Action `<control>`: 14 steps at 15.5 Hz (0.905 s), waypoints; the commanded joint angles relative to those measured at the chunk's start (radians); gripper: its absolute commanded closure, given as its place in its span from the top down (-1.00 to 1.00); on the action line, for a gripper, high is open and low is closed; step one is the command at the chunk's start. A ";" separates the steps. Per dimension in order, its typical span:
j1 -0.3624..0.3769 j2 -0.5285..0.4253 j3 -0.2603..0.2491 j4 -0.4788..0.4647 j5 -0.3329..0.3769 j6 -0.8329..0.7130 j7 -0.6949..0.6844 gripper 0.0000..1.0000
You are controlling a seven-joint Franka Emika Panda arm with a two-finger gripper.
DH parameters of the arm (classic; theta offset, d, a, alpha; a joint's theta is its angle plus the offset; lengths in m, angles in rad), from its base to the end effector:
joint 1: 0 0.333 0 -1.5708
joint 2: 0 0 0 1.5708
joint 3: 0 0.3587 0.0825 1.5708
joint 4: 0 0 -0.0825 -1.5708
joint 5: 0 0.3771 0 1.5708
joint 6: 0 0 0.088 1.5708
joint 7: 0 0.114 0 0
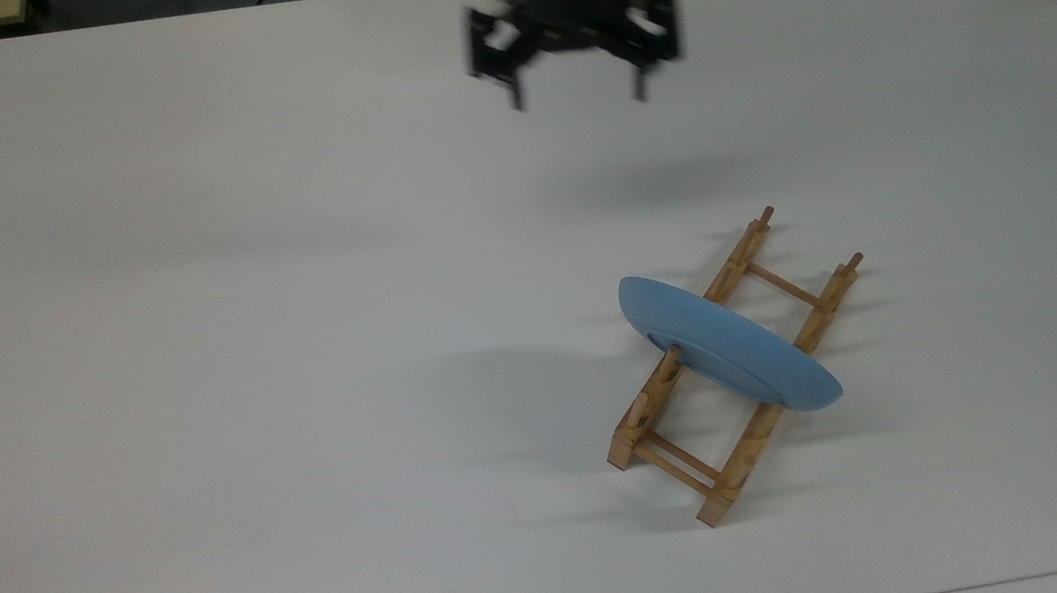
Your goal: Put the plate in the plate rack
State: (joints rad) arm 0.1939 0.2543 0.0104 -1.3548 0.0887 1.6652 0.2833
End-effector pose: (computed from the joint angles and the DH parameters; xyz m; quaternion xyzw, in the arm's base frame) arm 0.6292 0.1389 0.6190 -0.9977 0.0426 -0.0162 0.0510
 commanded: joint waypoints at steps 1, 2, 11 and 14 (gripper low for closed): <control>-0.056 -0.145 -0.047 -0.211 0.017 -0.032 -0.149 1.00; -0.057 -0.150 -0.084 -0.225 0.017 -0.033 -0.201 1.00; -0.116 -0.217 -0.115 -0.276 -0.081 -0.041 -0.167 1.00; -0.116 -0.217 -0.113 -0.274 -0.087 -0.041 -0.173 1.00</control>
State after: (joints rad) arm 0.0639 0.0691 -0.1023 -1.5848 0.0255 1.6159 0.0880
